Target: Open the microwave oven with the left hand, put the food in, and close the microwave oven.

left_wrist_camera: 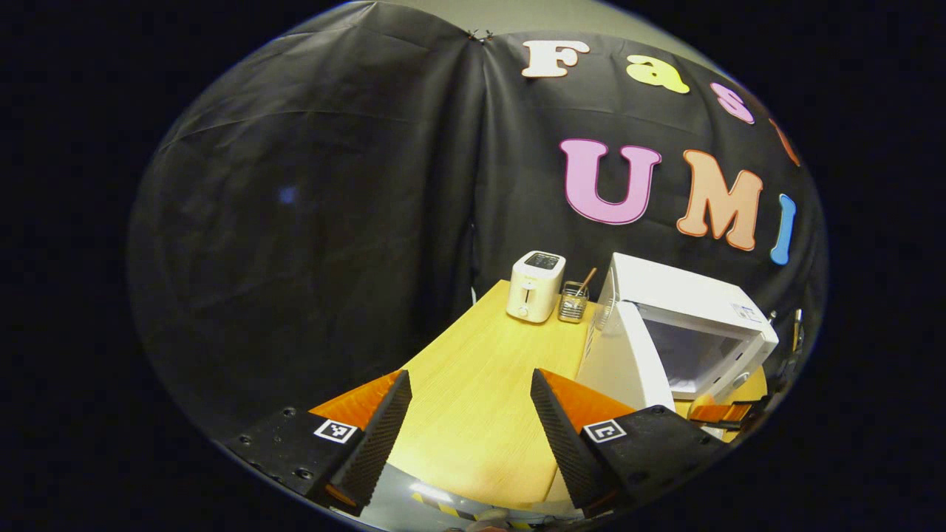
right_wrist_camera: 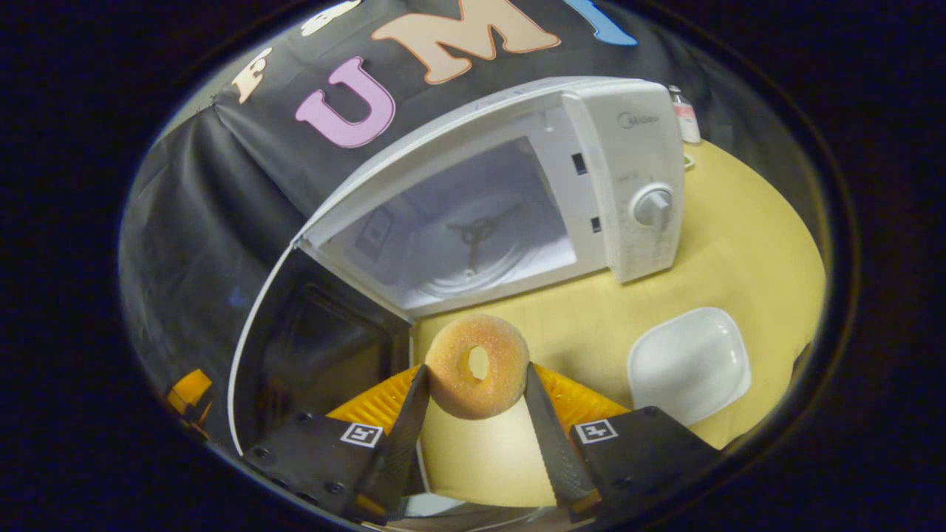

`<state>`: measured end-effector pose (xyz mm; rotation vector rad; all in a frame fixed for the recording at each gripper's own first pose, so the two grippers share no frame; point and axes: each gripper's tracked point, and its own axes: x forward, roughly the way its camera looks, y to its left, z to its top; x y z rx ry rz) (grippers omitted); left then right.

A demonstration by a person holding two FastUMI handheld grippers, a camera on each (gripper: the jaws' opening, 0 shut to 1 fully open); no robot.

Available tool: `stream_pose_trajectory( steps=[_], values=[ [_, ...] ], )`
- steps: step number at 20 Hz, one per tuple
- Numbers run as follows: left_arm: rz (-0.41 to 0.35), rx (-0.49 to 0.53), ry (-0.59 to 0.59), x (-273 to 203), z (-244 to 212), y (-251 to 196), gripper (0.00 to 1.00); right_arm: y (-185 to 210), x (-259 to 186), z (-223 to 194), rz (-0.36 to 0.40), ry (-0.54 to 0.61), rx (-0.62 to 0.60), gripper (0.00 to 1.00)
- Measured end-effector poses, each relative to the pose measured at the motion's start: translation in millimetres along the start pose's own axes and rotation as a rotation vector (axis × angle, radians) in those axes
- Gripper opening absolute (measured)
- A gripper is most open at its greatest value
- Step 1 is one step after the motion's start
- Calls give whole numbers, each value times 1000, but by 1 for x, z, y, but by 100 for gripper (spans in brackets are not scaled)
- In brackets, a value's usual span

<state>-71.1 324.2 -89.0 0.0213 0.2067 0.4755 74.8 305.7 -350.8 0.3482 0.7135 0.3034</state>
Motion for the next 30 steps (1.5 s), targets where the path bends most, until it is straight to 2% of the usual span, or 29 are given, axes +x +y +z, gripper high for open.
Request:
stream_pose_trajectory(
  steps=[3,5,8,13,18,22,23,25,26,27,30],
  values=[
    [-56,18,6,12,0,-10,96,25,29,20,14,-74,66,72],
    [-84,22,14,16,-2,-14,95,32,48,35,-4,-124,103,72],
    [-116,21,53,22,-14,-18,95,29,77,63,-52,-213,160,72],
    [-114,25,91,33,-29,-10,95,9,109,88,-165,-313,188,72],
    [-104,32,122,40,-37,-6,96,4,144,88,-192,-278,167,72],
    [-92,42,136,49,-39,-3,96,5,151,92,-196,-291,180,71],
    [-95,44,138,50,-41,-4,95,3,151,95,-201,-301,181,73],
    [-107,46,139,51,-40,-9,96,-1,147,100,-208,-315,173,86],
    [-116,43,140,51,-40,-12,93,-4,144,99,-213,-310,166,89],
    [-128,38,144,50,-42,-15,95,-6,140,98,-221,-307,152,100],
    [-175,28,170,48,-50,-29,95,-4,120,91,-221,-309,88,99]
  ],
)
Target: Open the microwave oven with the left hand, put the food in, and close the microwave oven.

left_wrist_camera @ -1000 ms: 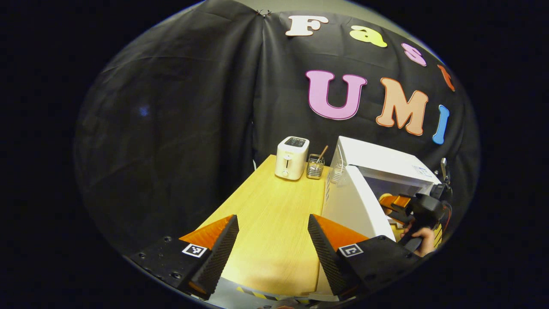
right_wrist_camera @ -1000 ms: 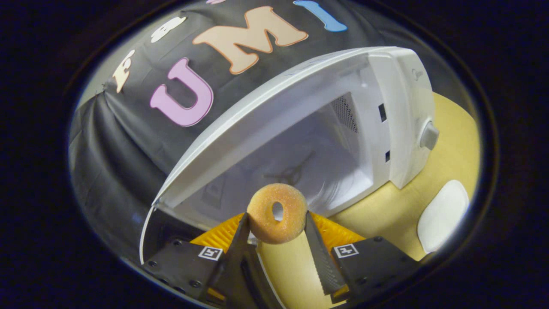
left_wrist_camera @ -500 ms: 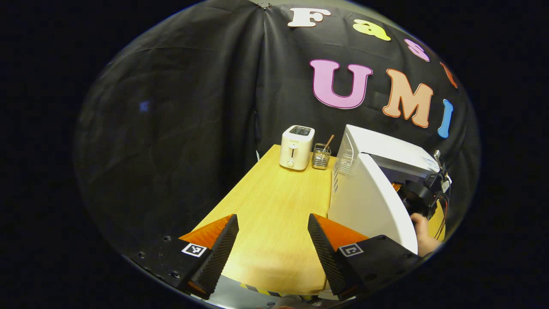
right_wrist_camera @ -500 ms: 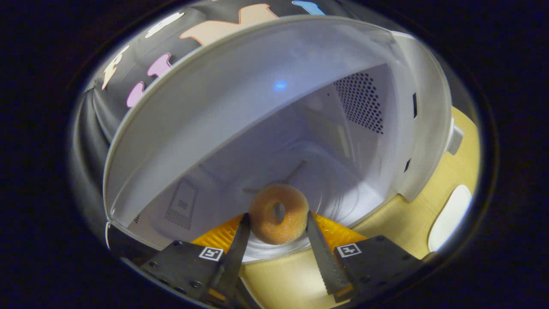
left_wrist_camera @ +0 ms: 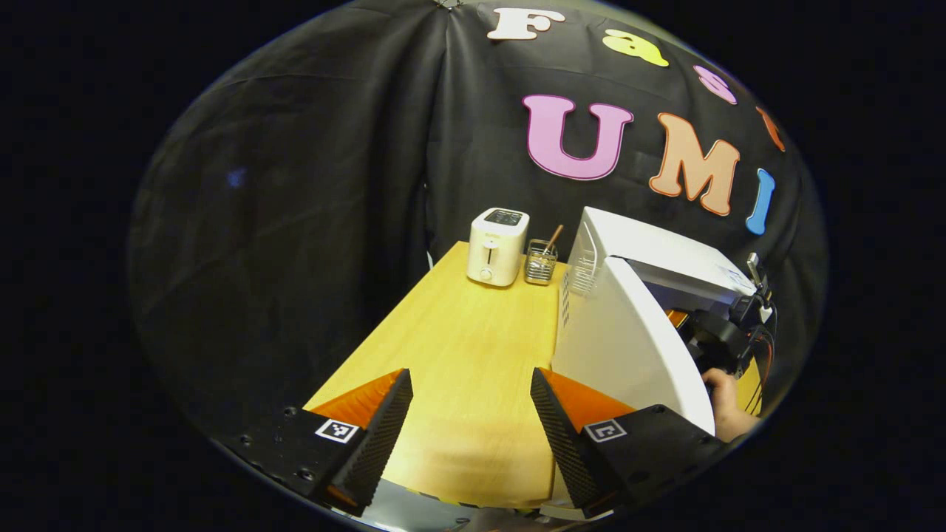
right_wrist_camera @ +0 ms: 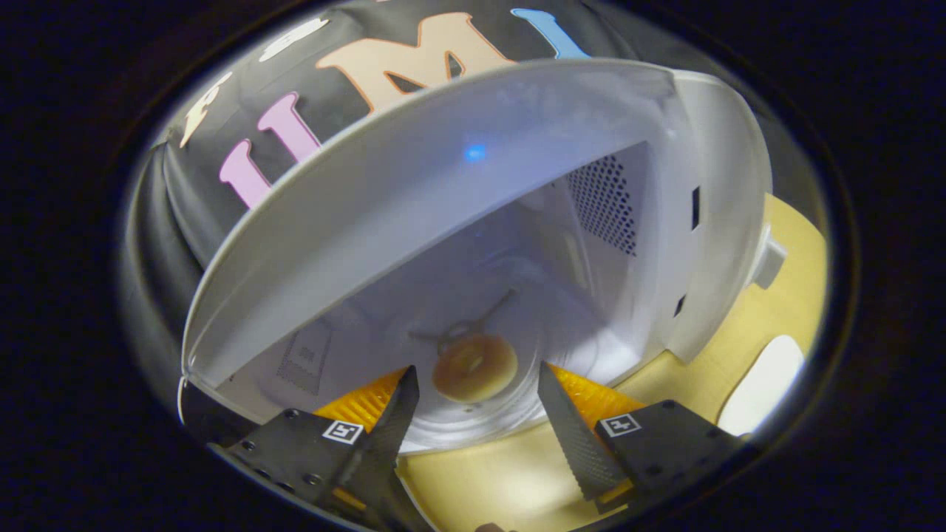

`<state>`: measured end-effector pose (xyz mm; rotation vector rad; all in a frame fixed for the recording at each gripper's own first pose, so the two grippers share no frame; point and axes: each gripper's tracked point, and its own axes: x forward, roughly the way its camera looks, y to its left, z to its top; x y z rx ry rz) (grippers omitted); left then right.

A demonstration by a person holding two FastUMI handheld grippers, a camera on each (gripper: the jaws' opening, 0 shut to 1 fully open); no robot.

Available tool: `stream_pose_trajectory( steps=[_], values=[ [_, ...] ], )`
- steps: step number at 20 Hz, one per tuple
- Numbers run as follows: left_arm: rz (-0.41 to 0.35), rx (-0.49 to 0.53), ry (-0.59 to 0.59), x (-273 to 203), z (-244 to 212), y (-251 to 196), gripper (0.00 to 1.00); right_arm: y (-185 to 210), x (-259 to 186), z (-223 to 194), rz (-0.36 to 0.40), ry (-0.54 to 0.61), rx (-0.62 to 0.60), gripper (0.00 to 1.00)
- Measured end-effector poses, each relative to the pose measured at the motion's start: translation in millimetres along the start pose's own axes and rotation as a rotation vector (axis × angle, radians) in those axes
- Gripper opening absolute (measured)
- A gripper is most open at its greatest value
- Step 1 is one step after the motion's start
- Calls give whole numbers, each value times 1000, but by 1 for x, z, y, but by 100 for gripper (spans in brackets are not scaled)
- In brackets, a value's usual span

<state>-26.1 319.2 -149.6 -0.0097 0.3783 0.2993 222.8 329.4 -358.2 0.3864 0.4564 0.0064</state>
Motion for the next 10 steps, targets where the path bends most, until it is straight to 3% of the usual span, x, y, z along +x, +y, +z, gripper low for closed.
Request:
stream_pose_trajectory(
  steps=[1,2,3,4,6,7,8,10],
  values=[
    [-12,1,8,1,-3,-4,93,0,-9,1,6,-6,-21,100],
    [-19,4,16,2,-5,-6,92,1,-20,1,17,-11,-38,92],
    [-26,5,23,2,-7,-8,86,2,-30,1,27,-12,-53,92],
    [-33,7,32,3,-10,-11,81,3,-42,-1,46,-8,-69,100],
    [-60,15,57,3,-17,-19,62,1,-64,-4,70,8,-106,100],
    [-74,25,72,3,-21,-24,52,-3,-75,-3,77,11,-123,92],
    [-89,39,84,3,-24,-29,46,-7,-86,-2,81,7,-135,100],
    [-85,70,96,0,-31,-33,21,-14,-108,6,88,-13,-155,99]
  ],
)
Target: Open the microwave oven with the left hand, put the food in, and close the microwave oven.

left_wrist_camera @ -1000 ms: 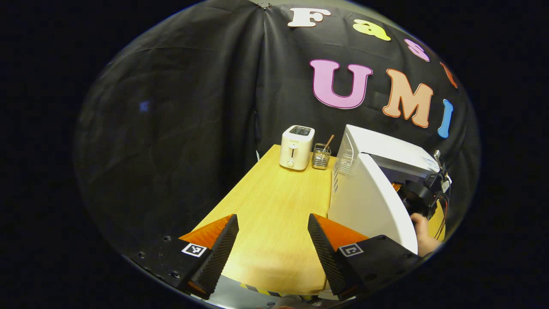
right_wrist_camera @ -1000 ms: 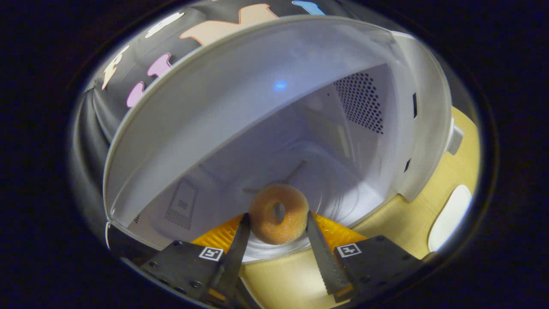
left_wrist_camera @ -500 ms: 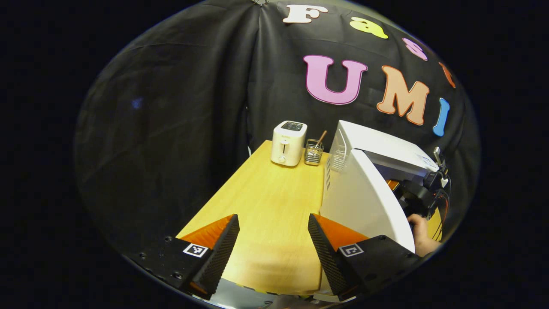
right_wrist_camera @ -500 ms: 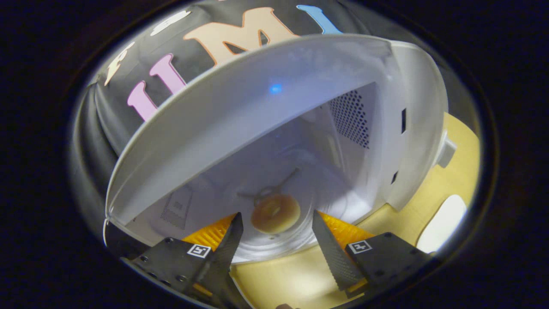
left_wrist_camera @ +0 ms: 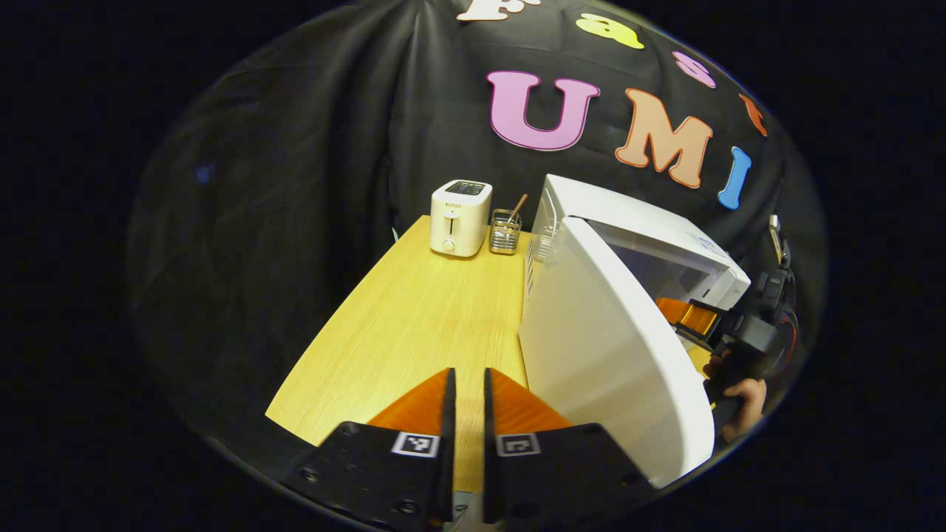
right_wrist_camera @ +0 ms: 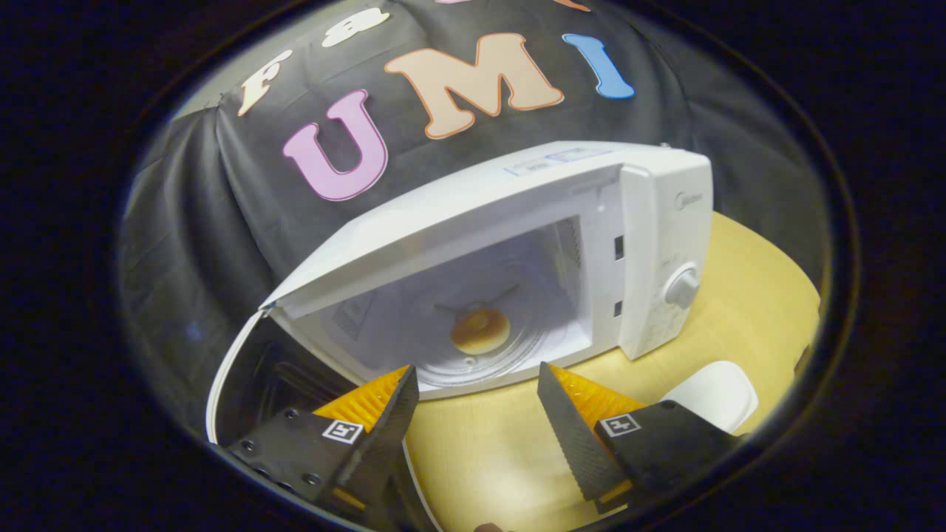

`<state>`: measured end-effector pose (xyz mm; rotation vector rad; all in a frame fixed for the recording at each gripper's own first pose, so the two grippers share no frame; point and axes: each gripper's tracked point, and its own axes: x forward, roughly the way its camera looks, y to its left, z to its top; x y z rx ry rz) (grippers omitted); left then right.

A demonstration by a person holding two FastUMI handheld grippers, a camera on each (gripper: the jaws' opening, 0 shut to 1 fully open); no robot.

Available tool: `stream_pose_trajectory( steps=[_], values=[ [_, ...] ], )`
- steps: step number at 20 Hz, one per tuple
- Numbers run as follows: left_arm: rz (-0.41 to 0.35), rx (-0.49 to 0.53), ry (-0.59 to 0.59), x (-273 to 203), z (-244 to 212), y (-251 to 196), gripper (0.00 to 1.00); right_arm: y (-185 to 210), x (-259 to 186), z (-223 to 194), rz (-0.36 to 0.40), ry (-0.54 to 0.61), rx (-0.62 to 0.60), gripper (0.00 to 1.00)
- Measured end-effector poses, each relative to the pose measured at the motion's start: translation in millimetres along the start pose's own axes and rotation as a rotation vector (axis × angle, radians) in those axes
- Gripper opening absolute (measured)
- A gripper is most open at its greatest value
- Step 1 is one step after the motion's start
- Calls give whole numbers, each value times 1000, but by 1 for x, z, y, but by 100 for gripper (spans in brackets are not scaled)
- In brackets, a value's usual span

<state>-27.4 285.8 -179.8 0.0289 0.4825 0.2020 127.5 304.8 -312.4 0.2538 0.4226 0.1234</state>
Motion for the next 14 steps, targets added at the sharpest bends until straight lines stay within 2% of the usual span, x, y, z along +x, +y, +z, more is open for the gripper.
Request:
stream_pose_trajectory(
  steps=[1,6,7,10,11,12,14],
  values=[
    [-14,13,10,0,-4,-5,1,-3,-10,4,2,-9,-10,99],
    [-45,84,30,-11,-13,-25,1,-35,-52,24,-29,-51,-51,100],
    [-52,88,36,-14,-16,-30,1,-43,-59,29,-36,-62,-58,91],
    [-61,103,60,-23,-27,-43,0,-71,-81,45,-70,-100,-72,91],
    [-62,108,63,-26,-29,-49,0,-80,-88,49,-81,-107,-73,100],
    [-62,113,62,-30,-30,-55,1,-90,-94,53,-90,-112,-73,91],
    [-53,119,60,-31,-30,-64,1,-110,-105,59,-110,-120,-83,92]
  ],
)
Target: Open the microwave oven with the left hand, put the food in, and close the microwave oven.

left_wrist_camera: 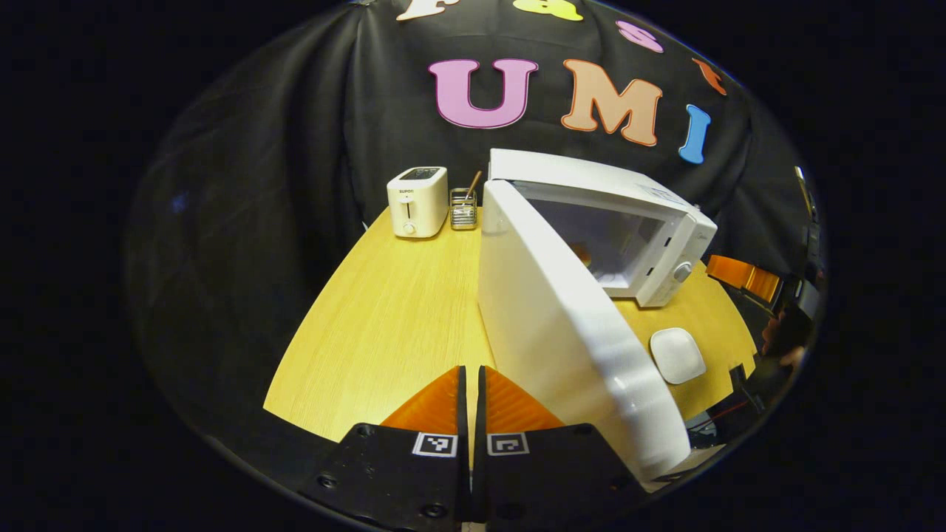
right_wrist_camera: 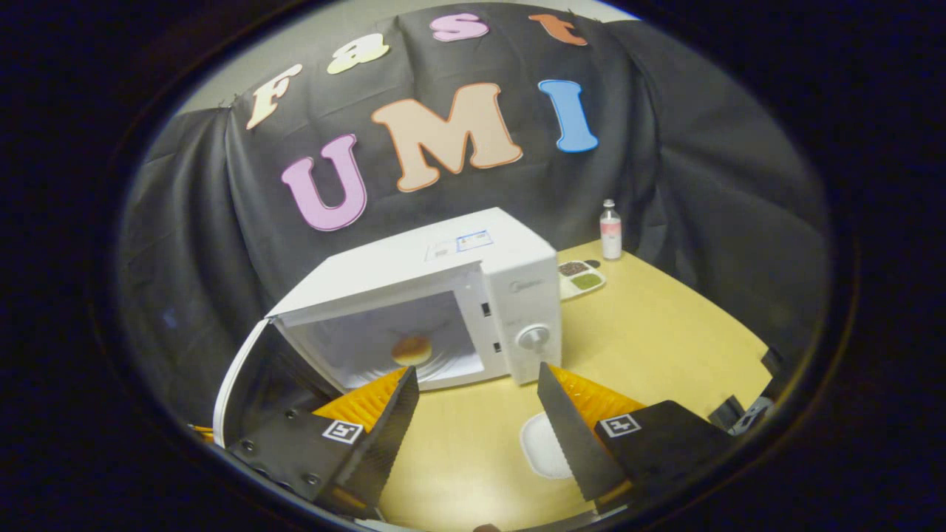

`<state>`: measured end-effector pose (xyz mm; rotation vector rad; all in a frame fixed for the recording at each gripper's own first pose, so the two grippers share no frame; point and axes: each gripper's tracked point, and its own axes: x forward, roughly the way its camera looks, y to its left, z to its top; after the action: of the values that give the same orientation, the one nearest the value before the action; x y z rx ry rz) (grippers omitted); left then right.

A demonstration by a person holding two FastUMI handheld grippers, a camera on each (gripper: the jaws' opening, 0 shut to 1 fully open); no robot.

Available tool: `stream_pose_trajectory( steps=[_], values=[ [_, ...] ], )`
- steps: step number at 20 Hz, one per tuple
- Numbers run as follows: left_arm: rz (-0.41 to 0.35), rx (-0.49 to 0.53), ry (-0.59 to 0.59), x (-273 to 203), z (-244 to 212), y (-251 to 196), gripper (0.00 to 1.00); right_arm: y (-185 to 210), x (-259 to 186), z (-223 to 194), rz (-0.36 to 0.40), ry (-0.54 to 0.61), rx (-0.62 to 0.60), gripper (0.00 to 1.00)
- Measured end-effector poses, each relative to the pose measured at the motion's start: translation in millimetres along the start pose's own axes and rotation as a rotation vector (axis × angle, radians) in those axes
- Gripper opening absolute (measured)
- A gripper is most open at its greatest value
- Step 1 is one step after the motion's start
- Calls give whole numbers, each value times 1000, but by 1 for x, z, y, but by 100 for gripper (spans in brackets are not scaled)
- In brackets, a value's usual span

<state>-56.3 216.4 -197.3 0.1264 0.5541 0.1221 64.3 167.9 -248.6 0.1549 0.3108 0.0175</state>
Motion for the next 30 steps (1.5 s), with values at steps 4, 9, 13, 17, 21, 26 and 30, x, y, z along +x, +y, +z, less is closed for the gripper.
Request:
stream_pose_trajectory(
  steps=[4,9,13,17,21,26,30],
  values=[
    [53,22,-13,-8,0,-16,1,-43,-13,4,-36,4,-72,100],
    [101,28,-23,-17,0,-40,1,-86,-25,8,-29,42,-93,99],
    [97,17,-45,-20,5,-74,1,-114,-33,15,-19,43,-134,100],
    [59,-14,-69,-12,14,-119,1,-136,-50,5,-14,49,-137,100],
    [-5,3,-99,6,29,-161,0,-171,-61,15,-49,23,-119,100],
    [-105,24,-115,21,49,-207,1,-200,-76,26,-92,-13,-85,100],
    [-168,11,-138,42,67,-238,0,-219,-86,51,-127,-97,-78,100]
  ],
)
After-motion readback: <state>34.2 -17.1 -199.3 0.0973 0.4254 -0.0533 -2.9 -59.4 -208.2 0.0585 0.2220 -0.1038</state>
